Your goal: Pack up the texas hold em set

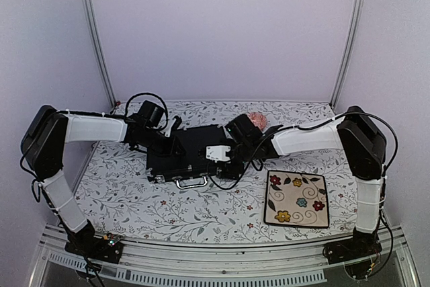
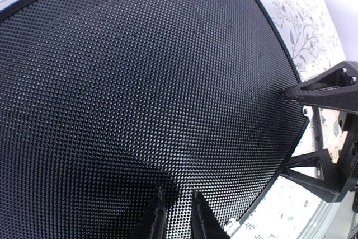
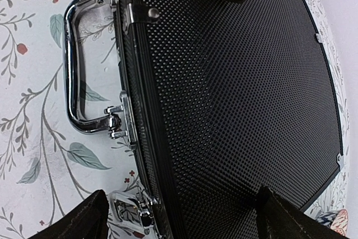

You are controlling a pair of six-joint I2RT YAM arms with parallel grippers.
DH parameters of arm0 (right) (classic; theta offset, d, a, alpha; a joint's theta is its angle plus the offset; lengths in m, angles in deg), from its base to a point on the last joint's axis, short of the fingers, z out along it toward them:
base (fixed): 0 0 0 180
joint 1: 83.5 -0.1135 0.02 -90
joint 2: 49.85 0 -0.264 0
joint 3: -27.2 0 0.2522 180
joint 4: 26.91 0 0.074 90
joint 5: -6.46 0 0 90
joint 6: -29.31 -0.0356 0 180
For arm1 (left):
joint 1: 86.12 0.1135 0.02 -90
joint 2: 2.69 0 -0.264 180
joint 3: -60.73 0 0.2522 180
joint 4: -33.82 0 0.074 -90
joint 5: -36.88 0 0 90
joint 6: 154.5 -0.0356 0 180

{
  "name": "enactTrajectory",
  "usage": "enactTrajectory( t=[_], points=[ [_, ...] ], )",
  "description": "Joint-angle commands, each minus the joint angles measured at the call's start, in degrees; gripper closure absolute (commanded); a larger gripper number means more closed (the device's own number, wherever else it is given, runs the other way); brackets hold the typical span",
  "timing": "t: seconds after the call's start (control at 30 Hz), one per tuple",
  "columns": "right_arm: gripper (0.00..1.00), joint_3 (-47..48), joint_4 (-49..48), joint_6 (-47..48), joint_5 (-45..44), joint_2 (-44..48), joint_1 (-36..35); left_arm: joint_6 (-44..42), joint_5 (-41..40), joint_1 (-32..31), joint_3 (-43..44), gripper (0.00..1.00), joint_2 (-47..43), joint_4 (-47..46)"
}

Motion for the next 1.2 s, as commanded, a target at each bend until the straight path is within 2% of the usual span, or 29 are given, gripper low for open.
enactTrajectory(
  t=[0.0,0.3,0.43,0.5,0.57,0.6,0.67,0.8,0.93,1.07,1.17],
  points=[
    [0.09,0.9,-0.1,2.6,-2.2,-2.3,-0.7,-0.8,-3.8,-0.7,-3.1,0.81,4.4,8.1],
    [0.17,-1.1,-2.7,4.8,-6.1,-3.8,-1.8,-0.9,-3.7,-0.7,-3.1,0.81,5.1,8.0],
    [0.23,-3.3,-4.9,5.5,-8.6,-4.6,-2.6,-0.9,-3.7,-0.7,-3.1,0.81,5.3,7.9],
    [0.29,-4.4,-6.2,6.1,-9.5,-4.7,-2.8,-1.0,-3.7,-0.7,-3.1,0.81,5.4,7.9],
    [0.41,-5.0,-6.6,6.4,-9.5,-4.6,-3.0,-1.1,-3.8,-0.7,-3.1,0.81,5.5,7.9],
    [0.43,-5.2,-6.6,6.4,-9.3,-4.6,-3.0,-1.1,-3.8,-0.7,-3.1,0.81,5.6,8.0],
    [0.42,-5.5,-6.4,6.0,-8.9,-4.4,-3.1,-1.1,-3.7,-0.7,-3.1,0.81,5.7,8.1],
    [0.29,-5.3,-4.8,3.5,-5.8,-1.2,-3.1,-1.0,-5.4,-0.7,-2.0,0.81,4.1,9.1],
    [0.21,-3.8,-2.5,0.4,-3.8,3.1,-3.1,-0.2,-8.5,-0.7,-1.3,0.78,-3.5,10.4],
    [0.17,-2.0,0.8,-2.6,-1.8,7.1,-2.9,0.4,-9.1,-0.7,-1.3,0.75,-12.4,12.4],
    [0.16,0.2,5.1,-5.4,1.6,8.6,-1.8,0.9,-8.6,-0.8,-1.8,0.75,-15.2,16.6]
  ],
)
